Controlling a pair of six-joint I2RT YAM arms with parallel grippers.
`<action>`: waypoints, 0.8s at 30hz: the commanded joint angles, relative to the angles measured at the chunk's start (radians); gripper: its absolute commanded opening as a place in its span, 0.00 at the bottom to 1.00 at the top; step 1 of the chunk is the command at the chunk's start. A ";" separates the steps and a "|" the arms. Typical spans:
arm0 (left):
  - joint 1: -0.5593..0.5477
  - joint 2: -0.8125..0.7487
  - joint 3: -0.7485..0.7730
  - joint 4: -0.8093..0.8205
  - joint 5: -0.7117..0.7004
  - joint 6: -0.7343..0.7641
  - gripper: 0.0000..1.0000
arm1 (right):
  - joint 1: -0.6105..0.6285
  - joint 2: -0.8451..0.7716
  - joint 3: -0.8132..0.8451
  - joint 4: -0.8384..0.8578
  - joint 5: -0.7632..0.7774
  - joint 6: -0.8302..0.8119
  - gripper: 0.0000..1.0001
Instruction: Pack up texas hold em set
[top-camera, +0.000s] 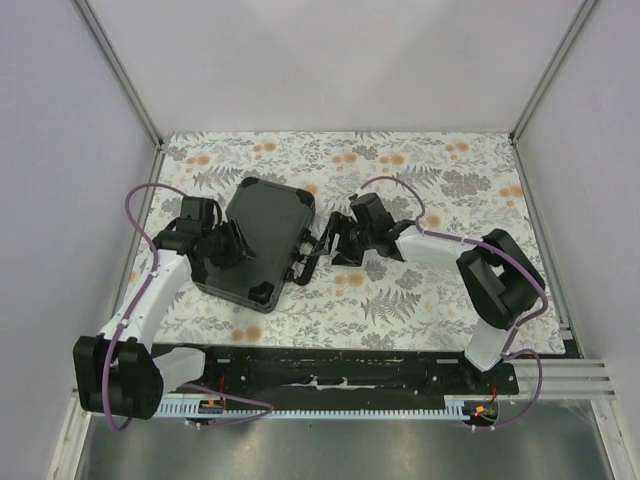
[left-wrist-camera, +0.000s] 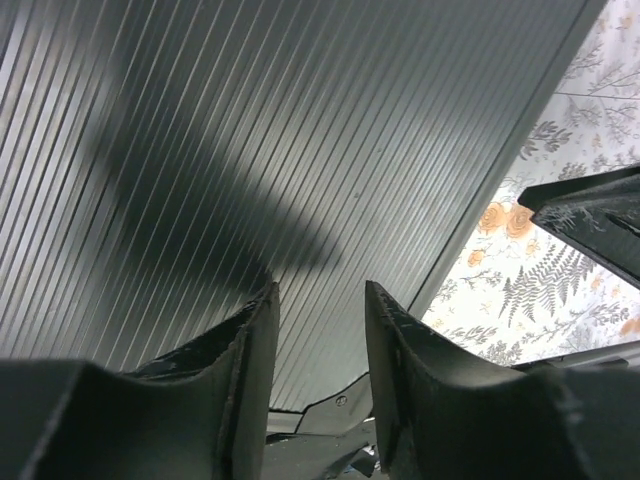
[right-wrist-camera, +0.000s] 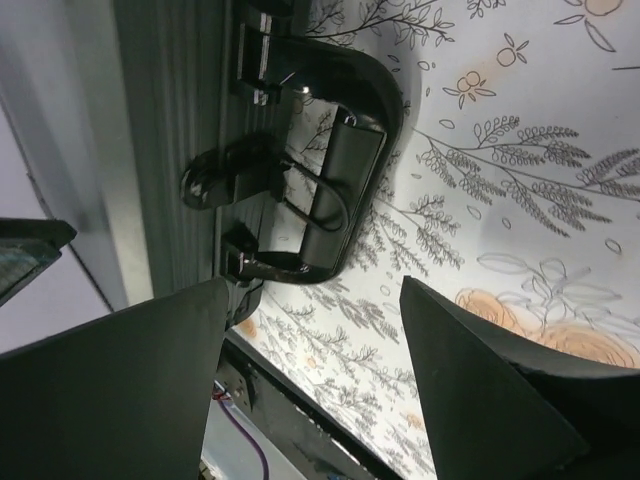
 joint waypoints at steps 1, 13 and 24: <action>-0.010 0.004 -0.028 0.014 -0.057 0.015 0.43 | 0.020 0.075 0.048 0.117 -0.031 0.016 0.77; -0.022 0.020 -0.029 -0.005 -0.098 0.043 0.30 | 0.059 0.177 0.085 0.247 -0.051 0.022 0.75; -0.024 0.027 -0.037 -0.005 -0.098 0.052 0.28 | 0.065 0.168 0.094 0.310 -0.085 0.028 0.66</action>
